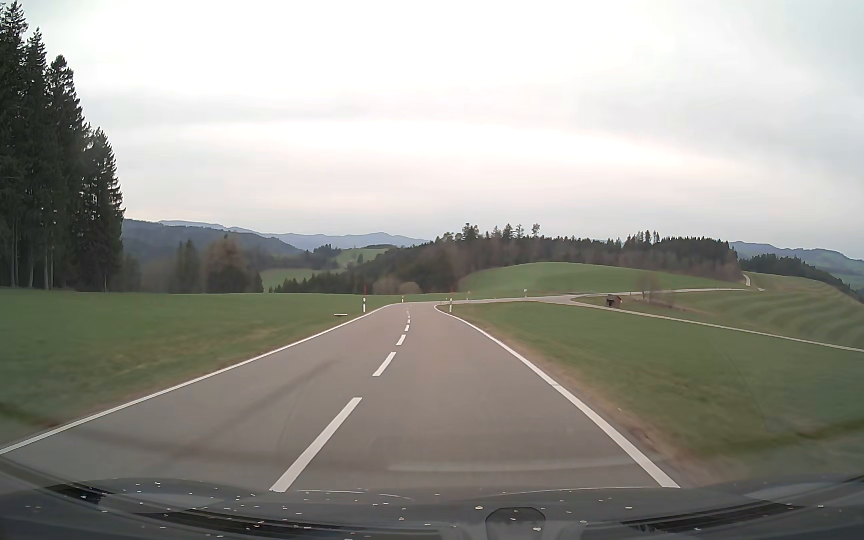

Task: Follow the waypoints while adhering to traffic rules and regulations

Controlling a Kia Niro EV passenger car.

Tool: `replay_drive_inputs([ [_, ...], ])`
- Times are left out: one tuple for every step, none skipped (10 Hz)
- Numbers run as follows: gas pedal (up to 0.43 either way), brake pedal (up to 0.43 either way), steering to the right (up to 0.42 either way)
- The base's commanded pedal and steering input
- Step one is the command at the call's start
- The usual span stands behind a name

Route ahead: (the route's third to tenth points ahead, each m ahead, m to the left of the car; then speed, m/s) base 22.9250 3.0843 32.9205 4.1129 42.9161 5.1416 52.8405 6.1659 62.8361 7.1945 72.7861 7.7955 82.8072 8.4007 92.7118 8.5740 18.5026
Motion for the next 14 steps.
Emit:
replay_drive_inputs([
  [0.0,0.012,-0.023],
  [0.0,0.061,-0.024],
  [0.0,0.146,-0.024],
  [0.0,0.183,-0.023],
  [0.0,0.195,-0.02],
  [0.0,0.195,-0.019],
  [0.0,0.195,-0.018],
  [0.0,0.195,-0.018],
  [0.0,0.189,-0.017],
  [0.0,0.171,-0.017],
  [0.0,0.165,-0.017],
  [0.0,0.165,-0.017],
  [0.0,0.165,-0.018],
  [0.0,0.165,-0.018],
])
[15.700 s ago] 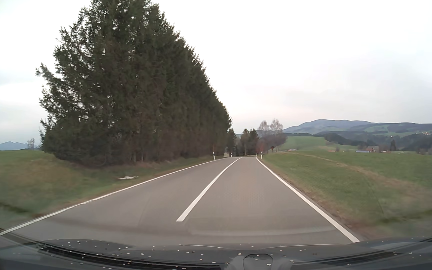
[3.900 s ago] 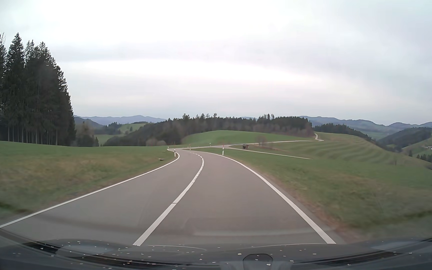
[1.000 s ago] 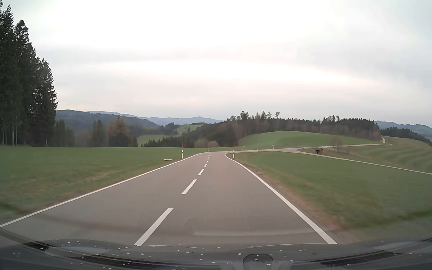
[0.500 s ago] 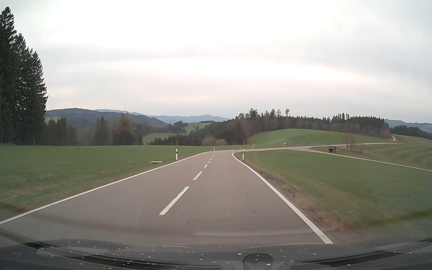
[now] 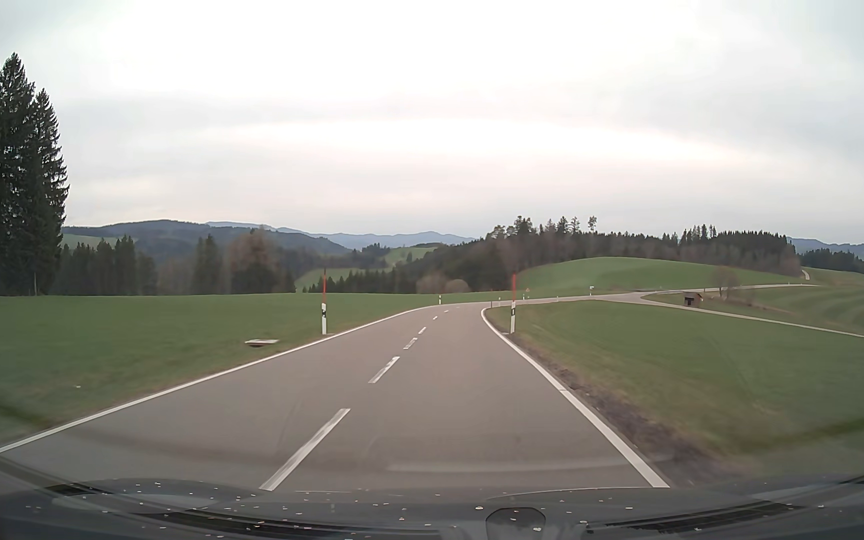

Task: Follow the waypoints while adhering to traffic rules and regulations

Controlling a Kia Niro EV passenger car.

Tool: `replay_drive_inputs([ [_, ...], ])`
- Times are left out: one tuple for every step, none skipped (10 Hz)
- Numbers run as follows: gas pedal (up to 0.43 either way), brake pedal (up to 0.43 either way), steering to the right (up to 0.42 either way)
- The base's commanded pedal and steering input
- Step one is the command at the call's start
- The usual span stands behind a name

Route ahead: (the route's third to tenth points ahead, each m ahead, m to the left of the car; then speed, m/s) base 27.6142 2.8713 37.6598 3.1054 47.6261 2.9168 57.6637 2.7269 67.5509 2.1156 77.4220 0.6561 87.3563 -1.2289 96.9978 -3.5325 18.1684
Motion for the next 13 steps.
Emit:
replay_drive_inputs([
  [0.0,0.165,-0.016],
  [0.0,0.165,-0.015],
  [0.0,0.165,-0.012],
  [0.0,0.165,-0.007],
  [0.0,0.159,-0.005],
  [0.0,0.159,-0.004],
  [0.0,0.159,-0.002],
  [0.0,0.152,-0.002],
  [0.0,0.152,-0.002],
  [0.0,0.146,-0.002],
  [0.0,0.146,-0.002],
  [0.0,0.146,-0.003],
  [0.0,0.146,-0.002],
])
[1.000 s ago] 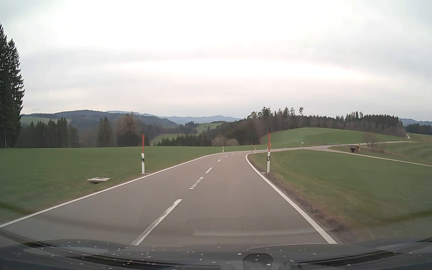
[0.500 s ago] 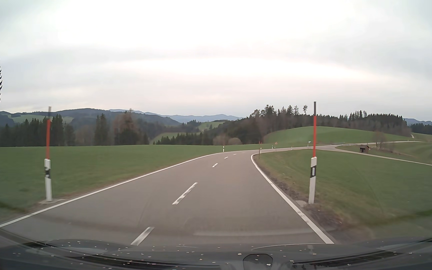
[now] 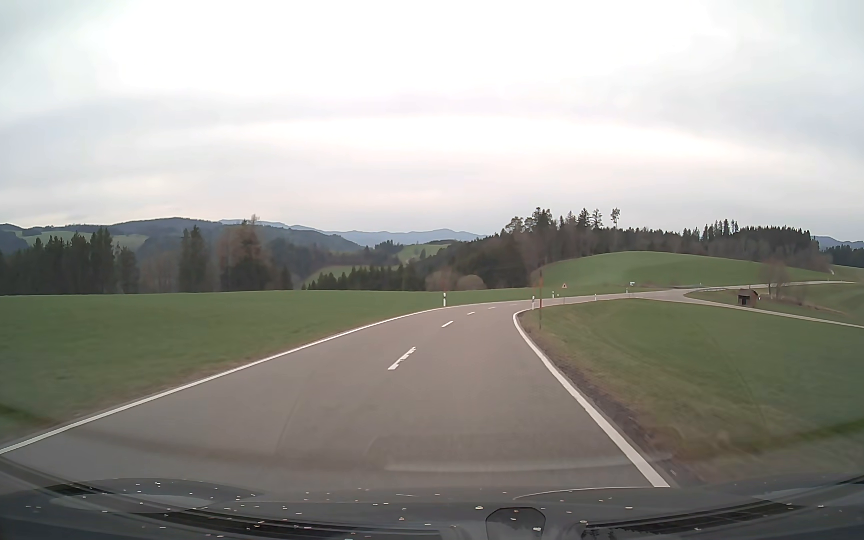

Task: Follow the waypoints while adhering to traffic rules and regulations

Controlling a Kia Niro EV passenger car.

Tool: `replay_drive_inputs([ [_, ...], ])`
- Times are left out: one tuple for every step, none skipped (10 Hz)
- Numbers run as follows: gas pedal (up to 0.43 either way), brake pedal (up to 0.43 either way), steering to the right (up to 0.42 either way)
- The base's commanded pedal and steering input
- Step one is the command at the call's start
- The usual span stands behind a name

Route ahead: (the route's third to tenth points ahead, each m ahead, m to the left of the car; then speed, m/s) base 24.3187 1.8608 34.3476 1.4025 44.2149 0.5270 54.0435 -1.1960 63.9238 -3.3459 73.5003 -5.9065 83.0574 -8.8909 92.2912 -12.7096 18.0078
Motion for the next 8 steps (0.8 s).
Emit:
replay_drive_inputs([
  [0.0,0.146,-0.001],
  [0.0,0.152,0.001],
  [0.0,0.146,0.002],
  [0.0,0.146,0.003],
  [0.0,0.146,0.004],
  [0.0,0.146,0.006],
  [0.0,0.146,0.007],
  [0.0,0.146,0.009],
])
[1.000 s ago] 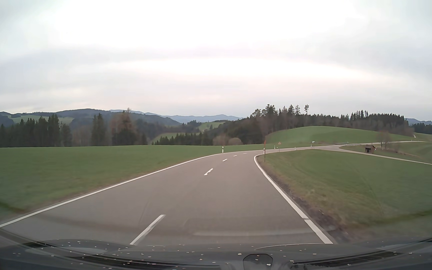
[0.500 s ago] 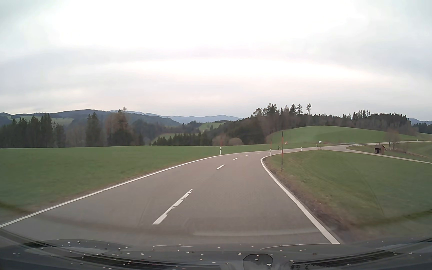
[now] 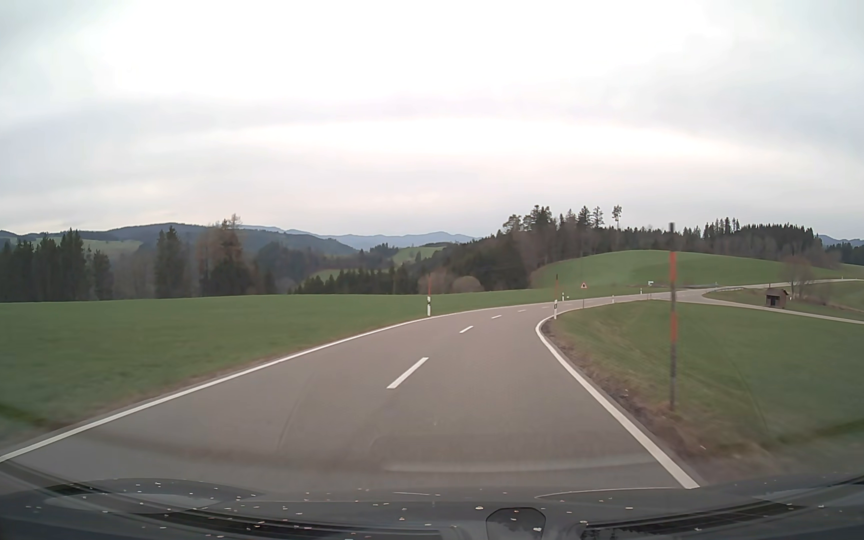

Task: Follow the waypoints while adhering to traffic rules and regulations

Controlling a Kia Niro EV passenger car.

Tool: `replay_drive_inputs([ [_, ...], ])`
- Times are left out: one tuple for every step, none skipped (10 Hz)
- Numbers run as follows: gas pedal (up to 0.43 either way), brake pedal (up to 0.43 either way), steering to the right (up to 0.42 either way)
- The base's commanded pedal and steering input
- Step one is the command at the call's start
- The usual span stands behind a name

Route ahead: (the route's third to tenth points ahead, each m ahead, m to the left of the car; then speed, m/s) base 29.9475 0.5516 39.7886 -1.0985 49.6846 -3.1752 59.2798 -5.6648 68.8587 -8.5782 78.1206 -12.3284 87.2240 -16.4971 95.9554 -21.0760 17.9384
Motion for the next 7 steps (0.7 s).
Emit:
replay_drive_inputs([
  [0.0,0.146,0.01],
  [0.0,0.146,0.012],
  [0.0,0.14,0.018],
  [0.0,0.134,0.026],
  [0.0,0.122,0.032],
  [0.0,0.104,0.033],
  [0.0,0.079,0.032],
])
